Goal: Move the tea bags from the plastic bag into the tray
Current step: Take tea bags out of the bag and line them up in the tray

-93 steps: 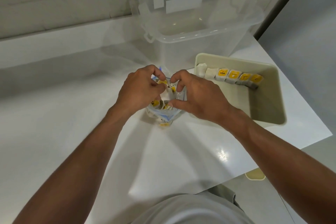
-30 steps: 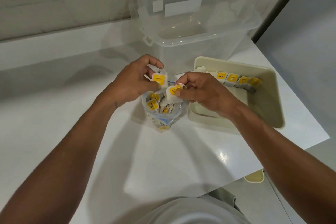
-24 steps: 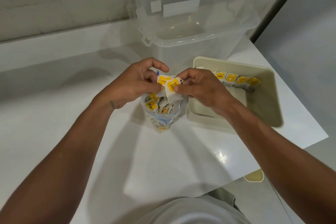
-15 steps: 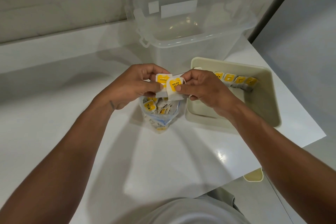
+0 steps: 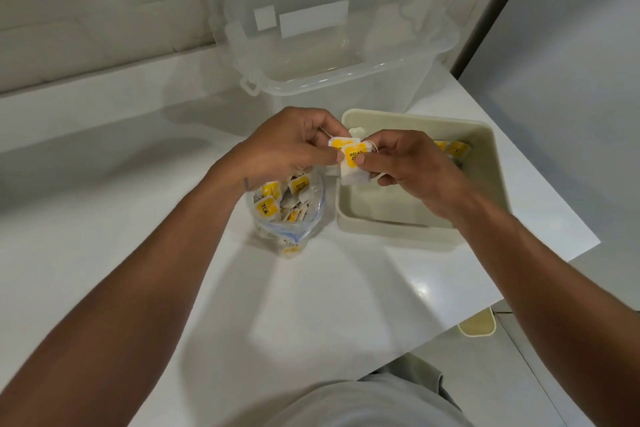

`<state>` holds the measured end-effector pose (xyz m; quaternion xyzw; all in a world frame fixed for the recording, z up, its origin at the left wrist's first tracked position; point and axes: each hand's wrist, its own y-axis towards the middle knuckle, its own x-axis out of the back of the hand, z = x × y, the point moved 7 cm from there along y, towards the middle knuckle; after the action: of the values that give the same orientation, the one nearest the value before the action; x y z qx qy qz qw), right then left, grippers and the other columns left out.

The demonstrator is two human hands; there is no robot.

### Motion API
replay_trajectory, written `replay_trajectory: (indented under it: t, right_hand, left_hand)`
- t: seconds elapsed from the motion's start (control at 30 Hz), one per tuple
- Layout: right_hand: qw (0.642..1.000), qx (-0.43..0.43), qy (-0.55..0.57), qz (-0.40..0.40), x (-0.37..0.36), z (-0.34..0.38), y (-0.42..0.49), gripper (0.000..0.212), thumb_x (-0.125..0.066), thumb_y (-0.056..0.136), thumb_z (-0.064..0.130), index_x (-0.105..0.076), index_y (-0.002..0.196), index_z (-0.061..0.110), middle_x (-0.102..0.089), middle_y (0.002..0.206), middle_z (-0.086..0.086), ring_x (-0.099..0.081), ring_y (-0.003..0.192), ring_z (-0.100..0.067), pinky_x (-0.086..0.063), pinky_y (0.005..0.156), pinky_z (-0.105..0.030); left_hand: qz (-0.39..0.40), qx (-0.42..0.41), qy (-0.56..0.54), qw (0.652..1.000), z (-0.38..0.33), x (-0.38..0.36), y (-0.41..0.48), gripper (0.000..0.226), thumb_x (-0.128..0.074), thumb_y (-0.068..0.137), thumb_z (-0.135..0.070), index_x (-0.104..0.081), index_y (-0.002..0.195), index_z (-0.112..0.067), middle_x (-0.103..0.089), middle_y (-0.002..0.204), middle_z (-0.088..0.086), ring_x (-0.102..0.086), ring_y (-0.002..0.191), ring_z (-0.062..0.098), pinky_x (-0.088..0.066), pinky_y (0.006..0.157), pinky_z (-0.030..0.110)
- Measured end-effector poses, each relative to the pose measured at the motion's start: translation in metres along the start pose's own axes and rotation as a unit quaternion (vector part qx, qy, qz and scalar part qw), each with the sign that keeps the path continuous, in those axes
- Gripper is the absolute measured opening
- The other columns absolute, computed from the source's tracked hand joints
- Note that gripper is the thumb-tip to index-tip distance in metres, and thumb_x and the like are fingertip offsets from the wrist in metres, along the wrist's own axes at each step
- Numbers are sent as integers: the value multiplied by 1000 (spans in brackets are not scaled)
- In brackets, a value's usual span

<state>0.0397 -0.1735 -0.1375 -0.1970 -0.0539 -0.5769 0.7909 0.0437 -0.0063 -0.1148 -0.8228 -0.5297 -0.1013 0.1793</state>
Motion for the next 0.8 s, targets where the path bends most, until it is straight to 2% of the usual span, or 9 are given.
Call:
replay_trajectory:
  t: [0.07, 0.13, 0.23, 0.3, 0.37, 0.43, 0.53, 0.67, 0.8]
  right_hand:
    - [1000, 1, -7, -14, 13, -4, 1, 1, -72, 87, 22, -72, 86, 21, -64, 73, 6, -57, 71, -6, -46, 69, -26]
    - [1000, -2, -10, -26, 26, -9, 3, 1, -73, 86, 21, -73, 87, 21, -64, 73, 4, -56, 71, -6, -45, 66, -23]
    - [999, -6, -4, -36, 40, -17, 7, 8, -74, 86, 17, -73, 94, 16, -62, 70, 3, -50, 66, -7, -39, 59, -18]
    - [999, -11, 21, -46, 49, -23, 12, 14, -76, 84, 13, -70, 97, 16, -61, 65, 8, -50, 59, -5, -38, 54, -16]
    - [997, -12, 52, -61, 59, -30, 17, 16, -77, 83, 10, -67, 93, 17, -63, 65, 6, -51, 55, -5, -36, 51, -18]
    - [995, -22, 35, -89, 69, -39, 21, 14, -78, 83, 14, -66, 88, 19, -66, 69, 3, -54, 56, -7, -39, 52, -20]
    - [992, -46, -4, -116, 79, -53, 25, 14, -78, 82, 25, -68, 89, 19, -68, 75, 3, -59, 65, -6, -47, 57, -20]
    - [992, -70, 29, -99, 73, -71, 33, 11, -76, 84, 17, -65, 87, 17, -62, 71, 8, -59, 66, -2, -51, 64, -20]
    - [989, -99, 5, -107, 66, -86, 49, 10, -73, 79, 7, -68, 83, 16, -64, 74, -2, -62, 70, -15, -58, 82, -37]
  left_hand:
    - [-9, -24, 79, 997, -9, -6, 13, 13, -77, 84, -23, -74, 96, -27, -72, 84, 5, -63, 73, 15, -50, 70, 37]
    - [-29, -44, 200, 978, -18, -11, 28, 10, -77, 83, -29, -74, 92, -31, -72, 82, -10, -66, 79, 10, -55, 76, 38]
    - [-38, -53, 324, 944, -33, -19, 48, 9, -76, 82, -31, -74, 90, -34, -67, 80, -18, -63, 83, 7, -54, 76, 34]
    - [-35, -49, 365, 929, -37, -22, 58, 11, -74, 81, -27, -73, 90, -34, -66, 78, -18, -63, 87, 11, -51, 72, 32]
    - [-58, -47, 412, 908, -39, -21, 66, 16, -67, 81, -23, -72, 91, -35, -67, 85, -16, -60, 89, 14, -46, 68, 32]
    - [-92, -46, 462, 881, -41, -20, 70, 22, -61, 81, -19, -70, 95, -34, -65, 92, -12, -55, 87, 18, -36, 67, 32]
    - [-125, -35, 513, 848, -38, -19, 73, 22, -60, 84, -15, -67, 94, -32, -60, 94, -7, -49, 80, 21, -32, 67, 32]
    - [-134, -16, 556, 820, -26, -25, 76, 15, -65, 83, -15, -70, 93, -26, -65, 93, 0, -59, 80, 26, -34, 64, 32]
    - [-131, -18, 577, 806, -22, -38, 77, 21, -61, 83, -12, -72, 97, -24, -66, 94, 3, -59, 78, 26, -35, 65, 32]
